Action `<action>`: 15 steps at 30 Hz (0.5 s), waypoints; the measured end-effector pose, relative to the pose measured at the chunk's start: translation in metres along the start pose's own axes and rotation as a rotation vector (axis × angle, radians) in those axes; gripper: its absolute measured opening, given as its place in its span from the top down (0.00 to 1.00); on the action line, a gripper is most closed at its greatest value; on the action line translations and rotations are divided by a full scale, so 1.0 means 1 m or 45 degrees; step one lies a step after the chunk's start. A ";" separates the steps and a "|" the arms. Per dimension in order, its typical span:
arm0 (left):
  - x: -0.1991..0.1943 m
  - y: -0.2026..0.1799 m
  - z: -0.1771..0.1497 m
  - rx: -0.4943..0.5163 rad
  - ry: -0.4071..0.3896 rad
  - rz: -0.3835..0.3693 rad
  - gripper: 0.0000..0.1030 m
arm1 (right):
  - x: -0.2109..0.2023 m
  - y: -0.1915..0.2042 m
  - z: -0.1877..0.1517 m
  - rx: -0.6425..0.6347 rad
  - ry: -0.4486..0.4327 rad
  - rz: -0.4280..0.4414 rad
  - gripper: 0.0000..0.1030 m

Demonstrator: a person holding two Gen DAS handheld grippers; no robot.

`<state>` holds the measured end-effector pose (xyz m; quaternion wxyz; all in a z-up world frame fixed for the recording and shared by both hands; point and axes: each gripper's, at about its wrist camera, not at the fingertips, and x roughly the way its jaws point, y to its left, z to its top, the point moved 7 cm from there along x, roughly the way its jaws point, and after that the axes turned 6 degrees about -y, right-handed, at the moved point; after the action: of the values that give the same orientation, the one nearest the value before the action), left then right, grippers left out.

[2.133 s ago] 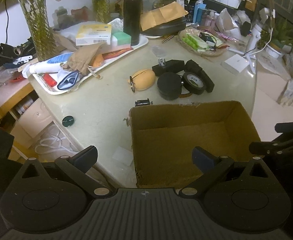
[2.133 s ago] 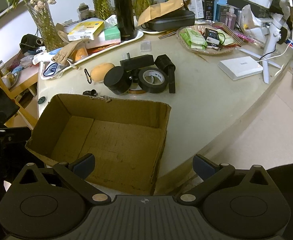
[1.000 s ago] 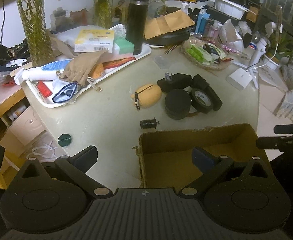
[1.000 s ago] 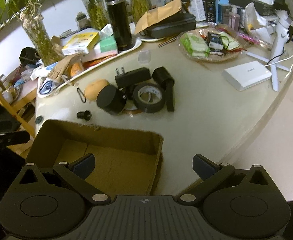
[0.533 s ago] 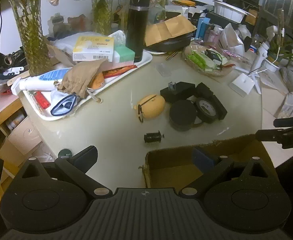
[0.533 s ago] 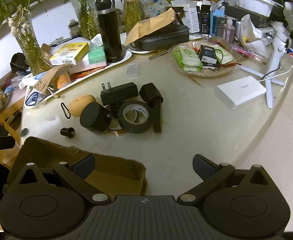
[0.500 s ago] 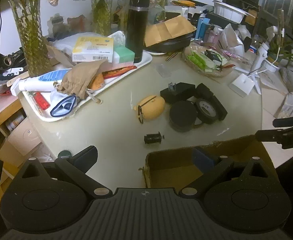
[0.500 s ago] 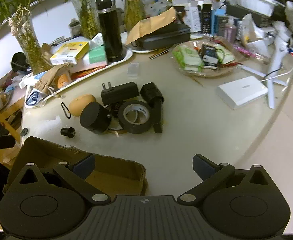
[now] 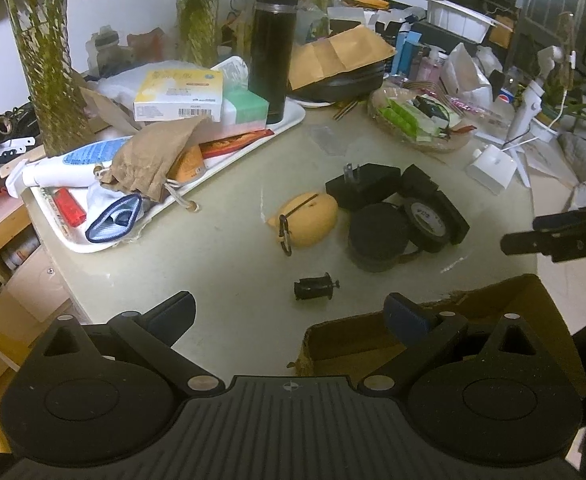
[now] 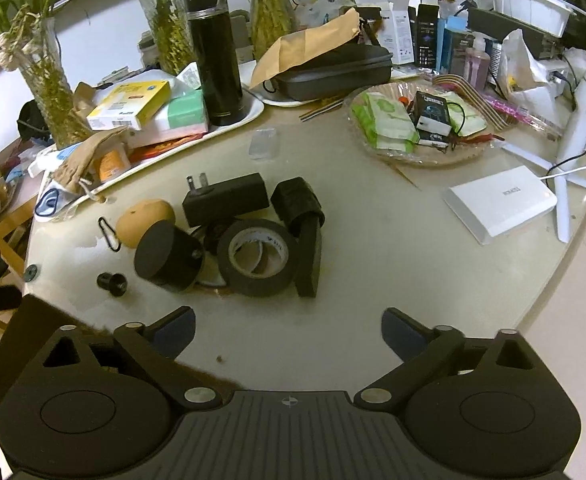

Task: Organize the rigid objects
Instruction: 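Grasp the black rectangular block with the right gripper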

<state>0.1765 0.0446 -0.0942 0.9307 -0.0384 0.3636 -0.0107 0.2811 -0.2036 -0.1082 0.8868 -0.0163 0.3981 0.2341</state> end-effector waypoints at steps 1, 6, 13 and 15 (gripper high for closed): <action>0.002 0.000 0.000 -0.004 0.002 -0.003 0.00 | 0.003 -0.001 0.001 0.000 -0.002 -0.001 0.08; 0.006 0.002 0.001 -0.018 -0.002 -0.002 0.00 | 0.019 -0.003 0.007 -0.020 -0.011 -0.006 0.15; 0.011 0.003 0.000 -0.031 -0.002 -0.008 0.00 | 0.044 -0.007 0.015 -0.006 -0.017 -0.026 0.24; 0.012 0.004 0.000 -0.041 -0.001 -0.011 0.00 | 0.054 -0.011 0.016 0.010 -0.011 -0.038 0.36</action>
<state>0.1852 0.0480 -0.1027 0.9300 -0.0551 0.3632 -0.0089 0.3277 -0.1886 -0.1373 0.8920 -0.0179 0.3949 0.2192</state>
